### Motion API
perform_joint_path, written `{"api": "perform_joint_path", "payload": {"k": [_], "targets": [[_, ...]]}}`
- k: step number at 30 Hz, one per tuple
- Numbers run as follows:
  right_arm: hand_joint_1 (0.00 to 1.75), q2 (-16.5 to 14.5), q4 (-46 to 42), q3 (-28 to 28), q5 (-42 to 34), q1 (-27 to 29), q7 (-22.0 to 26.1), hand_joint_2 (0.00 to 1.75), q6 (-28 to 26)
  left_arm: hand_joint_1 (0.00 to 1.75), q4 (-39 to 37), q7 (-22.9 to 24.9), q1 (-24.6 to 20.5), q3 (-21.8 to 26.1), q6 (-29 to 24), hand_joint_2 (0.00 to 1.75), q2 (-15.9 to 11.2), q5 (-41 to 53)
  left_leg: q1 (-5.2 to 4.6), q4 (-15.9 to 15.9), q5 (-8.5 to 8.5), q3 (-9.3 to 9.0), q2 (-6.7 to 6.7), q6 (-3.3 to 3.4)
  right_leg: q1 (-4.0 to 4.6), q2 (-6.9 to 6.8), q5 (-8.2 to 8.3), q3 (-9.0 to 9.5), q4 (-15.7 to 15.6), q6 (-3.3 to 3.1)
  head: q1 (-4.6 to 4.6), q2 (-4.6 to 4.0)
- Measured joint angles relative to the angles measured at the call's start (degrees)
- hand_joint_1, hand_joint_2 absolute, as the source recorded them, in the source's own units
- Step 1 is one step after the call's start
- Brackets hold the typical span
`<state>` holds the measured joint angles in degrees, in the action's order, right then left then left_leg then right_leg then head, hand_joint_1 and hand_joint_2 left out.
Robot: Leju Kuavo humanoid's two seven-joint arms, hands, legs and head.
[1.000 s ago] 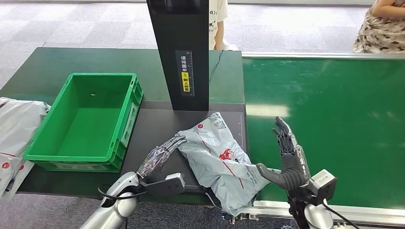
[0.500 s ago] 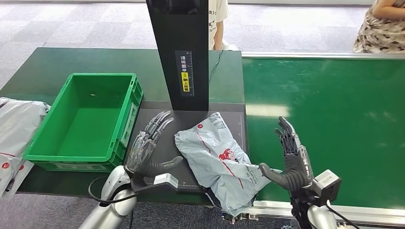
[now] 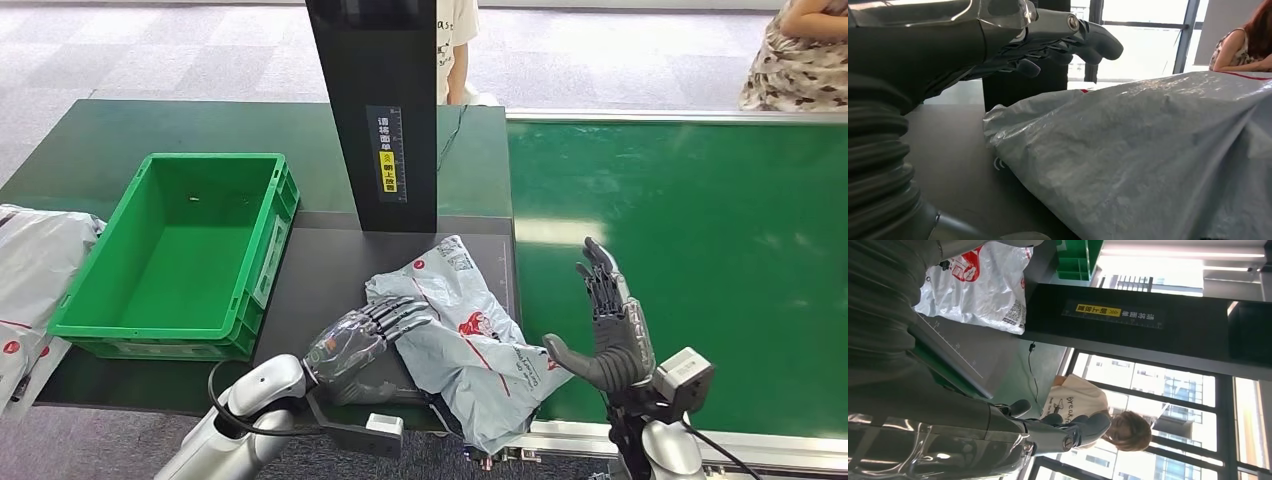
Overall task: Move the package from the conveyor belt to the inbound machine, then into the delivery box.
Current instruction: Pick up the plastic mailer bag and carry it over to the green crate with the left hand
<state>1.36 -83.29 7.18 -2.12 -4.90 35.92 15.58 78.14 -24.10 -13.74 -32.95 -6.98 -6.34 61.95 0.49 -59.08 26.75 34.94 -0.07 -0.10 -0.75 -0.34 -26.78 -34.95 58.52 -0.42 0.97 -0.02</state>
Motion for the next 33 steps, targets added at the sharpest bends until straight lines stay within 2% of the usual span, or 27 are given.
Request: {"api": "perform_joint_path", "payload": {"k": [17,26,33], "targets": [[0.00,0.00,0.13,-0.27,-0.25,-0.88,-1.90,1.75,0.76,0.00,-2.74,-2.28,-4.77,-4.14,-1.95,1.75,-0.53,5.25,0.00,0.00,0.00,0.00,0.00,0.00,0.00,0.00,0.00,0.01,0.01,0.00,0.00,0.00],[0.00,-0.14,1.60,-0.25,-0.60,-2.06,-2.16,1.75,1.14,0.00,-5.41,-1.78,-9.43,-8.35,1.64,1.75,0.92,5.15,-0.01,-0.01,0.00,0.00,-0.01,0.00,-0.01,-0.01,0.01,0.02,0.00,0.00,0.01,0.00],[0.00,-0.39,2.91,-0.19,0.02,-2.20,-1.73,1.75,1.21,0.00,-11.37,2.27,-13.22,-11.55,7.57,1.75,2.31,5.59,-0.01,-0.01,0.00,0.00,-0.01,0.00,-0.01,0.00,0.02,0.01,0.01,0.00,0.00,0.00]]}}
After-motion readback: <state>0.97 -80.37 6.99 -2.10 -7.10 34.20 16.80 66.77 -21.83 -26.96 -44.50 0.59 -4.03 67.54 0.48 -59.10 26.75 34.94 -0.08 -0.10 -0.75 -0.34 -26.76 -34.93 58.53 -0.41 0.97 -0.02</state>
